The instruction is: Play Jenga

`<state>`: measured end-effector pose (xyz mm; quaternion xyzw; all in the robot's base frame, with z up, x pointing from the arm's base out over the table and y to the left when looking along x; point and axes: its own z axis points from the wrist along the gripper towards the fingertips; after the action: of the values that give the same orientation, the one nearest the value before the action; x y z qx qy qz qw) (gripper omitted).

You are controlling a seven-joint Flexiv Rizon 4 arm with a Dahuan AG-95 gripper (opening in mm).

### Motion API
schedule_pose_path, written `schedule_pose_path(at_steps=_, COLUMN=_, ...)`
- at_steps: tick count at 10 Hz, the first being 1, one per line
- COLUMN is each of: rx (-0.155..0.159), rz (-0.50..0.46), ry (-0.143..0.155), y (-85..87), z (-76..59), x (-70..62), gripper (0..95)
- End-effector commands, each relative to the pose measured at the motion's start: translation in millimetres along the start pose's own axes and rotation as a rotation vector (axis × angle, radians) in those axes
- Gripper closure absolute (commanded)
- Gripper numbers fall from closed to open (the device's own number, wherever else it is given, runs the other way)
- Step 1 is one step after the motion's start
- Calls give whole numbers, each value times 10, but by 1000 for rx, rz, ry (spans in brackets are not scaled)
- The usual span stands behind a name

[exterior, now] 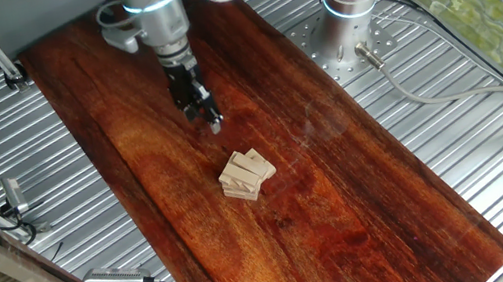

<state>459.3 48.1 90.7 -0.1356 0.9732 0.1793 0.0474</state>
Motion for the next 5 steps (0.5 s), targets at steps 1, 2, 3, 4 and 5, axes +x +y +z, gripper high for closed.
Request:
schedule_pose_path(at_steps=1, rx=-2, rz=10, ry=16, y=79, z=83, x=-21, gripper=190)
schedule_pose_path(at_steps=2, rx=-2, rz=8, ry=20, y=122, z=120, x=-11, gripper=190)
schedule_pose_path(at_steps=3, rx=-4, rz=5, ry=19, y=125, z=122, x=-3, gripper=190)
schedule_pose_path(at_steps=4, rx=-9, rz=6, ry=16, y=126, z=123, x=11, gripper=190)
schedule_pose_path(at_steps=5, rx=-21, rz=13, ry=11, y=127, z=126, x=24, gripper=190)
